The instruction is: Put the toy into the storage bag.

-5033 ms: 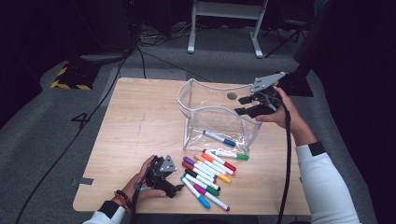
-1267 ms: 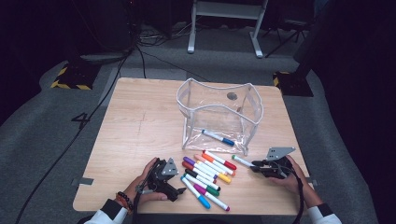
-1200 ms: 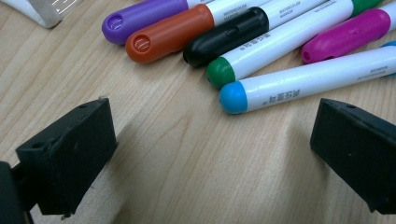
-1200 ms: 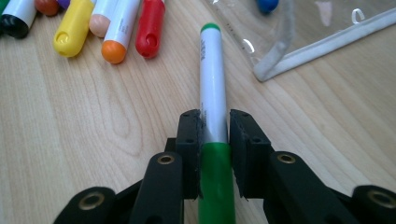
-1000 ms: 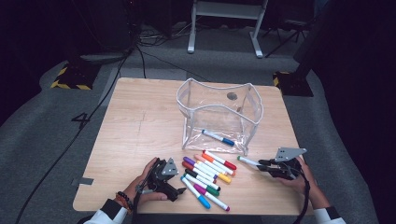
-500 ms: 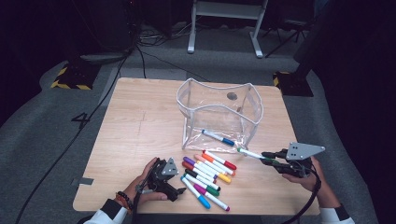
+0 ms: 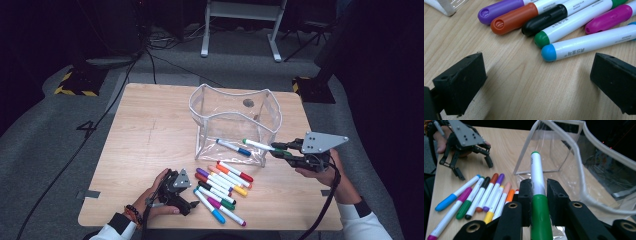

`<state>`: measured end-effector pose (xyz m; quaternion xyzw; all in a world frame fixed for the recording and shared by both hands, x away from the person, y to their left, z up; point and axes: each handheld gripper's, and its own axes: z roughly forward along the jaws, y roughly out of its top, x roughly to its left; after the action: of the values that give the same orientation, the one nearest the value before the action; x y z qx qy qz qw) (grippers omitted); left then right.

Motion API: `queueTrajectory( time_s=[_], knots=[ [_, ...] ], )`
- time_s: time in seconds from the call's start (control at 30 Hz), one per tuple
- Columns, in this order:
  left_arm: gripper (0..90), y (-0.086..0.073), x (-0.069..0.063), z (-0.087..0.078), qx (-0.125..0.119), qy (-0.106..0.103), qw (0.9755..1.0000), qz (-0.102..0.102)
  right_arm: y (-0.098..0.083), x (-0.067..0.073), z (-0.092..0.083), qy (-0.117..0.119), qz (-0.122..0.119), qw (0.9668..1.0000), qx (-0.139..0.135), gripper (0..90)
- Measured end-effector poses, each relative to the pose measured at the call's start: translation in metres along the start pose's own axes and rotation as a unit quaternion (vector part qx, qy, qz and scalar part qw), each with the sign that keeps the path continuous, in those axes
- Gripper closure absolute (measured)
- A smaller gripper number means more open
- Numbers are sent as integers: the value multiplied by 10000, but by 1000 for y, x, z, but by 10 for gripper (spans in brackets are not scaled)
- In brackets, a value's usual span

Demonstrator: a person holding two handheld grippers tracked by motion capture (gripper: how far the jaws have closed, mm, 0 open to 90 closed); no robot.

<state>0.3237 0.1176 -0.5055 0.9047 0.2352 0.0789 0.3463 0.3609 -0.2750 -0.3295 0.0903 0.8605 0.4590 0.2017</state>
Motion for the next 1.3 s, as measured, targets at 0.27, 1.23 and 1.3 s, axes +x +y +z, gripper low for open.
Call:
queueTrajectory(
  time_s=[0.27,1.23,1.3],
  knots=[
    [5,0,0,0,1,1,10000,1,30,-18,-1,-190,-49,9997,-114,747],
    [6,1,1,0,-3,-28,10000,42,60,-90,80,-464,414,9961,627,746],
    [7,1,1,0,-7,-34,10000,47,59,-93,86,-463,416,9953,745,746]
  ],
)
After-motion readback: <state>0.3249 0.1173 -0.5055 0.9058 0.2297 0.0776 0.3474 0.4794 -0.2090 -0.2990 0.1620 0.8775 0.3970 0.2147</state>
